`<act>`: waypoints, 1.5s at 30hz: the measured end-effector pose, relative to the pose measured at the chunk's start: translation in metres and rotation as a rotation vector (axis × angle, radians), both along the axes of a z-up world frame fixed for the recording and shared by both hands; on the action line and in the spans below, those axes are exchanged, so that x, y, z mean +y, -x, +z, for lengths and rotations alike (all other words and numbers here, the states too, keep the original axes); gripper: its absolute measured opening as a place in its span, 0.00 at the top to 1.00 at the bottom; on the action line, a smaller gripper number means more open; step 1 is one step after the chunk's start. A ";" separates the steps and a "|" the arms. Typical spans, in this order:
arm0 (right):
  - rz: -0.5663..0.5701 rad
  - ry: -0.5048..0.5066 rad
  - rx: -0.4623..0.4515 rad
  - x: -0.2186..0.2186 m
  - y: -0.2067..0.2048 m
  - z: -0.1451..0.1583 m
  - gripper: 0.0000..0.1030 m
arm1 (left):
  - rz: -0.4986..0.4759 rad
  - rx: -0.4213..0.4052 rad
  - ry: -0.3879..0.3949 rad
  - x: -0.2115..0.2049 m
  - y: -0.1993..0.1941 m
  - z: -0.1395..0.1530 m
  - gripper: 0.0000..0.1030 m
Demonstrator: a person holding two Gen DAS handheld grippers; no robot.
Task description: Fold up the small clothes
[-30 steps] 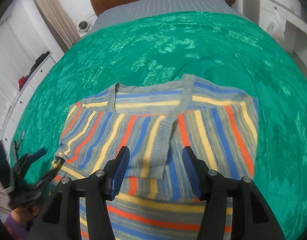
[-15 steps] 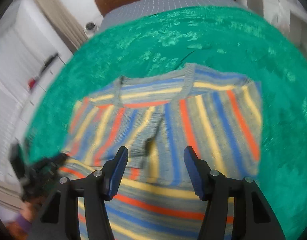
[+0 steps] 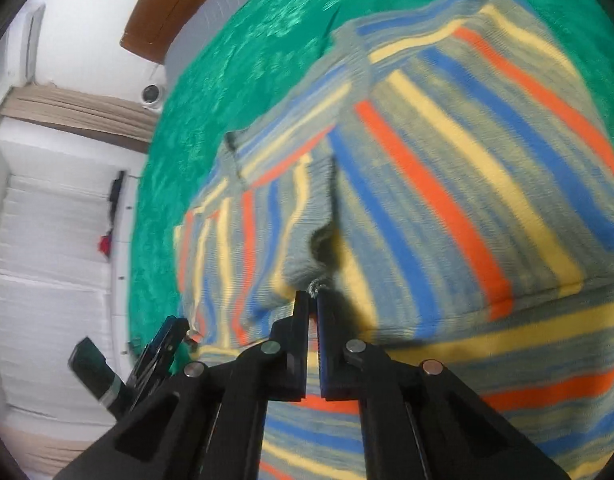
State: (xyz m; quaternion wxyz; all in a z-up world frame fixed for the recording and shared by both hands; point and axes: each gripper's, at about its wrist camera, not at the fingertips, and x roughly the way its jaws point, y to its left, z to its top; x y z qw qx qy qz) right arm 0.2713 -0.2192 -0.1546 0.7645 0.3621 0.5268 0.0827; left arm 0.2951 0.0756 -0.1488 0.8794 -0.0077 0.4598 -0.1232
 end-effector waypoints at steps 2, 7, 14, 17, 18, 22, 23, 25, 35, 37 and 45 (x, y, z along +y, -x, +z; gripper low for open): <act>0.024 0.069 -0.035 0.005 0.010 0.014 0.96 | -0.004 -0.015 -0.013 -0.001 0.005 0.002 0.51; 0.064 0.187 0.007 0.014 0.013 0.003 0.96 | -0.023 -0.023 -0.077 -0.005 0.011 0.004 0.39; 0.056 0.256 -0.049 -0.001 0.046 0.024 0.63 | -0.019 -0.034 -0.083 0.023 0.065 0.029 0.23; 0.053 0.317 -0.144 -0.015 0.082 0.044 0.40 | -0.012 -0.030 -0.055 0.024 0.099 0.037 0.10; 0.050 0.349 -0.184 -0.022 0.101 0.051 0.40 | -0.011 -0.030 -0.050 0.023 0.108 0.037 0.09; 0.037 0.542 -0.288 -0.045 0.164 0.063 0.28 | -0.011 -0.030 -0.092 0.006 0.141 0.035 0.07; 0.037 0.622 -0.311 -0.050 0.180 0.063 0.26 | -0.011 -0.035 -0.121 0.000 0.146 0.033 0.07; 0.041 0.753 -0.323 -0.061 0.206 0.056 0.25 | -0.010 -0.044 -0.168 -0.006 0.153 0.030 0.07; -0.097 0.786 -0.265 -0.111 0.267 0.020 0.25 | 0.006 -0.085 -0.248 -0.024 0.167 0.033 0.07; -0.107 0.788 -0.267 -0.111 0.272 0.015 0.25 | 0.013 -0.076 -0.238 -0.022 0.165 0.028 0.06; -0.120 0.869 -0.305 -0.121 0.252 0.014 0.15 | 0.205 -0.017 -0.054 0.053 0.134 0.003 0.04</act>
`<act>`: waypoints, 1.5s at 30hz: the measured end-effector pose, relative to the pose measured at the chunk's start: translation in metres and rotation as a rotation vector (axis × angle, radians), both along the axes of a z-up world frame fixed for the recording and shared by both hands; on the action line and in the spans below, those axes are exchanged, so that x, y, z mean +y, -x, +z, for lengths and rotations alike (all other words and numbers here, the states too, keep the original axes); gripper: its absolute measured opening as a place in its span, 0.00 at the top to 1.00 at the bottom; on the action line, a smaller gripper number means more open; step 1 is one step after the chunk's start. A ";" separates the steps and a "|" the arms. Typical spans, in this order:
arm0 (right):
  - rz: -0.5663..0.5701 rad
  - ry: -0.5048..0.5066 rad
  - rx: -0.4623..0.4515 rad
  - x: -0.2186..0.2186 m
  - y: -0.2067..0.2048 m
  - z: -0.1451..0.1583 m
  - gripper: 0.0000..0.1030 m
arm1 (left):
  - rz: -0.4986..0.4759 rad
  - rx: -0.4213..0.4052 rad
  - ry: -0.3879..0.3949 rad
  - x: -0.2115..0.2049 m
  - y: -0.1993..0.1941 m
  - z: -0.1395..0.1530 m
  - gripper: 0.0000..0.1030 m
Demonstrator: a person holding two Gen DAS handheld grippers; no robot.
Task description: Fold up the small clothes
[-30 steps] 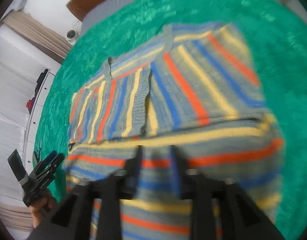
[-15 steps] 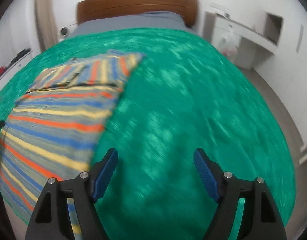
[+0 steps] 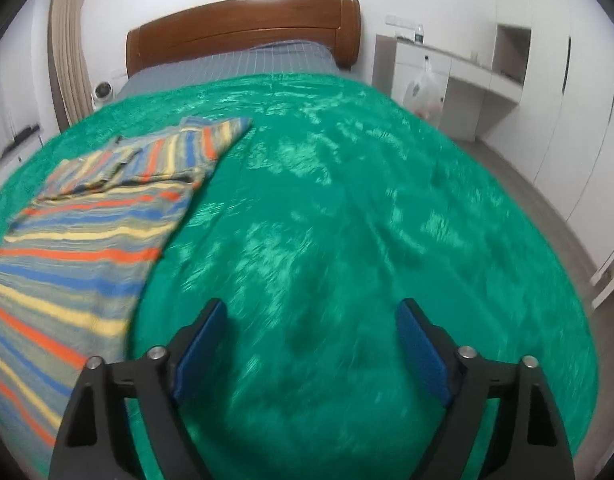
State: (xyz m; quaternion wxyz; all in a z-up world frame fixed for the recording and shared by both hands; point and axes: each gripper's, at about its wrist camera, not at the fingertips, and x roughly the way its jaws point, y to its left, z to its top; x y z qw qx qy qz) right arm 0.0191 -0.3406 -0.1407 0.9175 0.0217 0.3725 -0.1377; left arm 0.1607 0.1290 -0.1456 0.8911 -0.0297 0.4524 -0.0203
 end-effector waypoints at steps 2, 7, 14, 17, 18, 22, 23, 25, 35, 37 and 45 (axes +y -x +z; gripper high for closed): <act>0.005 0.010 0.017 -0.007 -0.012 -0.006 0.15 | 0.021 0.009 -0.017 0.012 -0.006 -0.010 0.02; -0.015 -0.075 0.049 -0.024 -0.019 -0.029 0.03 | -0.015 -0.044 -0.008 0.017 0.000 -0.023 0.00; -0.011 -0.064 0.009 -0.024 -0.015 -0.036 0.00 | -0.050 -0.113 0.010 0.020 0.014 -0.028 0.00; -0.017 -0.042 0.010 -0.021 -0.016 -0.037 0.00 | -0.062 -0.126 -0.002 0.018 0.016 -0.029 0.00; -0.017 -0.039 0.007 -0.021 -0.015 -0.037 0.00 | -0.063 -0.127 -0.004 0.018 0.016 -0.029 0.00; -0.018 -0.036 -0.002 -0.020 -0.015 -0.038 0.00 | -0.060 -0.138 -0.011 0.017 0.017 -0.029 0.00; -0.018 -0.034 -0.005 -0.020 -0.015 -0.038 0.00 | -0.060 -0.140 -0.012 0.017 0.018 -0.029 0.00; -0.019 -0.033 -0.006 -0.020 -0.014 -0.038 0.00 | -0.059 -0.140 -0.012 0.017 0.018 -0.028 0.00; -0.019 -0.033 -0.007 -0.020 -0.014 -0.038 0.00 | -0.057 -0.148 -0.017 0.016 0.019 -0.028 0.00; -0.019 -0.033 -0.007 -0.020 -0.014 -0.038 0.00 | -0.057 -0.169 -0.027 0.015 0.022 -0.027 0.00; -0.019 -0.035 -0.011 -0.020 -0.014 -0.038 0.00 | -0.055 -0.179 -0.029 0.015 0.022 -0.029 0.00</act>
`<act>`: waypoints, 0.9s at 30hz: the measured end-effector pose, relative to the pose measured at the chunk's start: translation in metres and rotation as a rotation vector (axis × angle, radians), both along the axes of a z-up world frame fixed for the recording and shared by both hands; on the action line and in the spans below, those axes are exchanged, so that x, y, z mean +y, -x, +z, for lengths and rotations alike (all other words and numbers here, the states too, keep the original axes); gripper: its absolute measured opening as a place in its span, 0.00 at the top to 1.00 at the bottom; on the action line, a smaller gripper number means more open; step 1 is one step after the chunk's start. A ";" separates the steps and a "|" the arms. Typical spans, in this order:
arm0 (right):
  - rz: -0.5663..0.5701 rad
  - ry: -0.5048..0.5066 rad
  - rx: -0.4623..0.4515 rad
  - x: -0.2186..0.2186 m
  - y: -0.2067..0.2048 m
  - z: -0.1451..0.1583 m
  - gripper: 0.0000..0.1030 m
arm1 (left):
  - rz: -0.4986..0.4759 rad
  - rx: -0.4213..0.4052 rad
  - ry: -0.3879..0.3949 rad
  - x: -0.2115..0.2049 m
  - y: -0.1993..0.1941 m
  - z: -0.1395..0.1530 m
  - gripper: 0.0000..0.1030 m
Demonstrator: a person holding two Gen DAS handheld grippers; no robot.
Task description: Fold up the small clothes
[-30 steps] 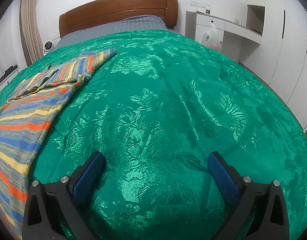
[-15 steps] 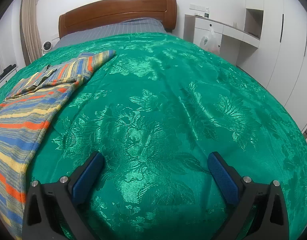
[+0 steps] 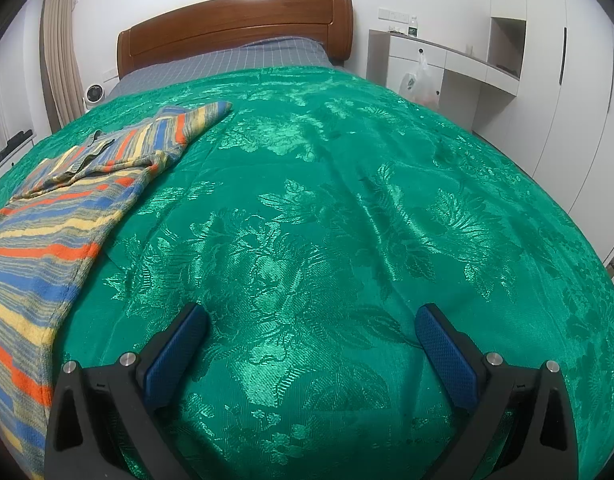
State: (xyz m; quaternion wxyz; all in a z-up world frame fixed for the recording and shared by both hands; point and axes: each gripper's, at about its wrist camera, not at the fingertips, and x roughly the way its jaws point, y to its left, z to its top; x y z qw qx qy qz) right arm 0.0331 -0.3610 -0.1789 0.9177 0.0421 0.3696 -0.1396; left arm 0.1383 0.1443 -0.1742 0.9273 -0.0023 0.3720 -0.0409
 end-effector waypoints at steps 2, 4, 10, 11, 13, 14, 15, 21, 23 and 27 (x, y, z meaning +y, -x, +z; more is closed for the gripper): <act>-0.005 0.005 0.002 0.000 0.000 0.000 0.00 | 0.000 0.006 -0.002 -0.001 -0.001 0.000 0.00; -0.006 0.005 0.003 0.000 0.000 0.000 0.00 | -0.004 0.017 -0.001 0.000 -0.003 0.000 0.00; 0.028 -0.077 0.096 -0.011 -0.009 0.010 0.00 | -0.052 0.147 0.046 0.012 -0.005 0.017 0.01; 0.031 -0.091 0.124 -0.013 -0.011 0.014 0.00 | -0.062 0.170 0.063 0.015 -0.002 0.025 0.01; 0.040 -0.124 0.162 -0.011 -0.004 0.032 0.00 | -0.113 0.189 0.124 0.021 0.014 0.043 0.01; 0.096 -0.129 0.157 -0.004 0.006 0.049 0.00 | -0.144 0.197 0.144 0.021 0.024 0.050 0.01; 0.148 -0.118 0.161 0.005 0.013 0.058 0.00 | -0.180 0.217 0.154 0.018 0.035 0.054 0.01; 0.446 -0.201 0.352 0.071 0.062 0.063 0.00 | -0.312 0.478 0.129 -0.034 0.075 0.013 0.06; 0.456 -0.266 0.389 0.082 0.069 0.052 0.01 | -0.308 0.514 0.084 -0.046 0.080 0.004 0.10; 0.413 -0.383 0.483 0.094 0.068 0.020 0.16 | -0.298 0.529 0.043 -0.059 0.090 0.004 0.25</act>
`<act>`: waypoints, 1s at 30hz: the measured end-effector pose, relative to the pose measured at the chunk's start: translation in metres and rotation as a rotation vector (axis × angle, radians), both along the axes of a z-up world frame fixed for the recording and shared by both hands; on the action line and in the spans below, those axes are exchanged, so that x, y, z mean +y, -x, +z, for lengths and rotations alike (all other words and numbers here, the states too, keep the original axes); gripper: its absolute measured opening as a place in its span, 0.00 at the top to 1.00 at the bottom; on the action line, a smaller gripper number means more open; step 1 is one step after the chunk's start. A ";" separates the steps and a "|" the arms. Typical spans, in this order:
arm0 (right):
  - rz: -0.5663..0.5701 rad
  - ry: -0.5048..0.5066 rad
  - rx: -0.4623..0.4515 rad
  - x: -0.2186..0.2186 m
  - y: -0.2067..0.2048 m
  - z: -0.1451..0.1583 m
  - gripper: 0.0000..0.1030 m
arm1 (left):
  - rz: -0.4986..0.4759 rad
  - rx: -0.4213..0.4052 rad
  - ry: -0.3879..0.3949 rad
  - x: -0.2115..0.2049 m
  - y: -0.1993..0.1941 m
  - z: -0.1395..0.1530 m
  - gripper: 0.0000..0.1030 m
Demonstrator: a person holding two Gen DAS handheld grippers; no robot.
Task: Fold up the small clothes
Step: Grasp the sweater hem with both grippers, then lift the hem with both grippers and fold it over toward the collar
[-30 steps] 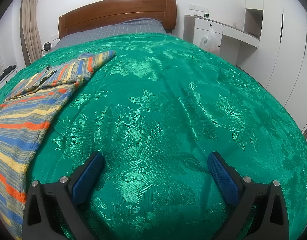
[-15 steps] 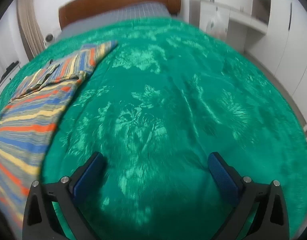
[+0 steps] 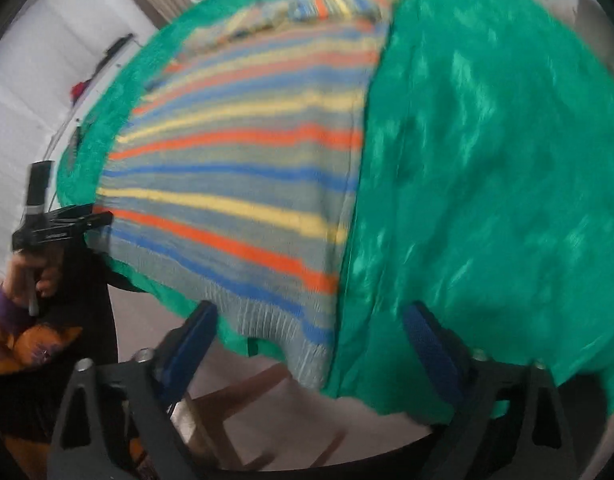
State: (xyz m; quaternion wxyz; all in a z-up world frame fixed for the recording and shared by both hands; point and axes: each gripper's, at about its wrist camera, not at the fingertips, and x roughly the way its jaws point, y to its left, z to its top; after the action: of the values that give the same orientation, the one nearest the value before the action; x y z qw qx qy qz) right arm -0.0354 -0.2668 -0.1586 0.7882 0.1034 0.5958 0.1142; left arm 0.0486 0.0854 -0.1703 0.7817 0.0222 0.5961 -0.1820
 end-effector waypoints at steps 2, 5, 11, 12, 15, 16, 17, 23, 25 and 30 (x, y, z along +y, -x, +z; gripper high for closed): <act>-0.009 -0.010 0.063 0.004 -0.001 -0.013 0.39 | -0.016 0.021 -0.034 -0.006 0.008 -0.002 0.37; -0.012 -0.020 0.100 0.006 -0.003 -0.021 0.93 | -0.047 0.035 -0.055 -0.010 0.018 -0.002 0.92; -0.046 -0.158 0.037 -0.008 0.013 0.017 0.93 | 0.003 0.030 0.086 0.015 0.024 0.023 0.96; -0.049 -0.179 0.021 -0.010 0.014 0.024 0.93 | 0.008 0.026 0.124 0.019 0.024 0.030 0.96; -0.077 -0.251 -0.047 -0.021 0.005 0.047 0.93 | 0.017 -0.011 0.223 0.028 0.015 0.056 0.97; -0.085 -0.261 -0.073 -0.022 0.001 0.053 0.93 | 0.021 -0.029 0.252 0.029 0.008 0.064 0.97; -0.094 -0.272 -0.104 -0.024 -0.007 0.061 0.93 | 0.027 -0.049 0.284 0.030 -0.002 0.072 0.97; -0.149 -0.228 -0.287 -0.040 -0.092 0.092 0.93 | 0.102 -0.178 0.367 0.033 -0.095 0.104 0.97; -0.162 -0.204 -0.324 -0.051 -0.123 0.099 0.93 | 0.132 -0.189 0.374 0.029 -0.136 0.107 0.97; -0.209 -0.168 -0.357 -0.068 -0.223 0.094 0.93 | 0.181 -0.186 0.343 0.004 -0.233 0.096 0.96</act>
State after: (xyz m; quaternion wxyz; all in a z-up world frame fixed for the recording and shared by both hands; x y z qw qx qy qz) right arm 0.1875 -0.3347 -0.0644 0.8774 0.2081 0.4211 0.0977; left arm 0.2813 0.0892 -0.0746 0.8387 -0.1480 0.4815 -0.2069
